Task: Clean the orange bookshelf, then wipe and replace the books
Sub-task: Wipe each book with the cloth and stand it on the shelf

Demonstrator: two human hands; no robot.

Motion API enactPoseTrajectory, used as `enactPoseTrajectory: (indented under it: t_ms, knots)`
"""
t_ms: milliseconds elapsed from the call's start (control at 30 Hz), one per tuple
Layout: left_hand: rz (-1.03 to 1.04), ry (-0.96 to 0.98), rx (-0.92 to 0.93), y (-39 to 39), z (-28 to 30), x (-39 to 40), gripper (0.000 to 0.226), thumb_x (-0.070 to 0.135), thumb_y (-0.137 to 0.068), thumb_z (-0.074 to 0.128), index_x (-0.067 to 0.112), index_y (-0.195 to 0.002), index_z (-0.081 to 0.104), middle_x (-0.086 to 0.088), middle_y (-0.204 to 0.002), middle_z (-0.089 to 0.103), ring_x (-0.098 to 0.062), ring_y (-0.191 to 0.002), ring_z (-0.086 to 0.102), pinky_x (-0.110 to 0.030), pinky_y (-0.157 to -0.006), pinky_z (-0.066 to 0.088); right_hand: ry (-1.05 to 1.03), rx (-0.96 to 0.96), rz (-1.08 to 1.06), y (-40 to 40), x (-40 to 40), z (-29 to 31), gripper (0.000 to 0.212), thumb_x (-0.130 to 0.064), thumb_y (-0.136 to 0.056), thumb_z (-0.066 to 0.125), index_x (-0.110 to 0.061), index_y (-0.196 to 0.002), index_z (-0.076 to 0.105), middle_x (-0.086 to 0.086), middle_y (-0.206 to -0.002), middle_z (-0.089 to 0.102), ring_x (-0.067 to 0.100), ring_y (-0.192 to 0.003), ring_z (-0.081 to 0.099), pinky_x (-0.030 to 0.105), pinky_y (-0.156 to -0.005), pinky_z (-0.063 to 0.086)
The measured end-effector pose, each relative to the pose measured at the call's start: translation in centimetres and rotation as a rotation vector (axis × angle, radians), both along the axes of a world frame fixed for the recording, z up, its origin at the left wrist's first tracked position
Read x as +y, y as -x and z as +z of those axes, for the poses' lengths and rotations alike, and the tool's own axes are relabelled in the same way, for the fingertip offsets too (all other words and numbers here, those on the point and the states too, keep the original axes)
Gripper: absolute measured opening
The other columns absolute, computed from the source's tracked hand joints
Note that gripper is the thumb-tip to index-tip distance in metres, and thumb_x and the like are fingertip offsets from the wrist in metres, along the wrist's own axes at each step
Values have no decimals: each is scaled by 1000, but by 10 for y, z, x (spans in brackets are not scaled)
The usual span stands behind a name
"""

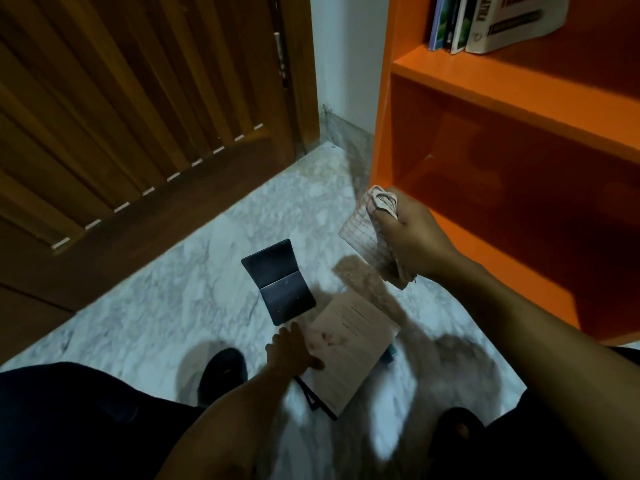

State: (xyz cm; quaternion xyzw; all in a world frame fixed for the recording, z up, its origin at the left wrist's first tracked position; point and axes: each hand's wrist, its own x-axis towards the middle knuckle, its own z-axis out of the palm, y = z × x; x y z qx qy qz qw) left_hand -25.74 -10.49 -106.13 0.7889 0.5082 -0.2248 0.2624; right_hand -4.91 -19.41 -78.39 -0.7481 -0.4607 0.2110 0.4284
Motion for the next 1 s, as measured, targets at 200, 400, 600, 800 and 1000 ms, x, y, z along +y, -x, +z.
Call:
enactPoseTrajectory:
  t_ms: [200, 400, 600, 800, 1000]
  knots:
    - [163, 88, -95, 4, -1, -11, 110, 50, -61, 88, 12, -144, 26, -10, -136, 40, -33, -126, 42, -46, -96, 48, 7, 18, 22, 1, 0, -5, 27, -30, -105, 44, -36, -78, 44, -1, -75, 55, 18, -67, 49, 35, -64, 37]
    - [402, 174, -108, 9, -9, -15, 119, 54, -56, 89, 18, -142, 16, -13, -129, 46, -36, -119, 51, -48, -96, 50, 26, 29, 36, 3, 0, -6, 28, -27, -105, 43, -32, -78, 43, 6, -77, 56, 22, -69, 50, 36, -64, 37]
    - [389, 227, -194, 10, 5, 1, 126, 53, -59, 89, 16, -150, 10, -12, -131, 55, -34, -113, 60, -45, -93, 55, 32, 10, 7, -3, 2, -5, 12, -29, -105, 43, -27, -99, 53, 21, -97, 66, 41, -87, 62, 49, -74, 50]
    - [369, 497, -407, -29, 53, 40, 63, 42, -82, 78, 11, -132, 55, -12, -121, 66, -27, -99, 68, -40, -81, 60, -4, 37, -48, -8, 3, -1, 10, -26, -105, 43, -24, -107, 53, 16, -92, 68, 30, -75, 63, 27, -58, 46]
    - [378, 546, -532, -48, 82, 44, 36, 29, -91, 69, 6, -117, 58, -24, -114, 66, -42, -101, 68, -62, -85, 55, -40, 108, -115, -19, 0, -5, 18, -28, -105, 43, -26, -91, 54, 10, -84, 61, 21, -72, 52, 35, -66, 38]
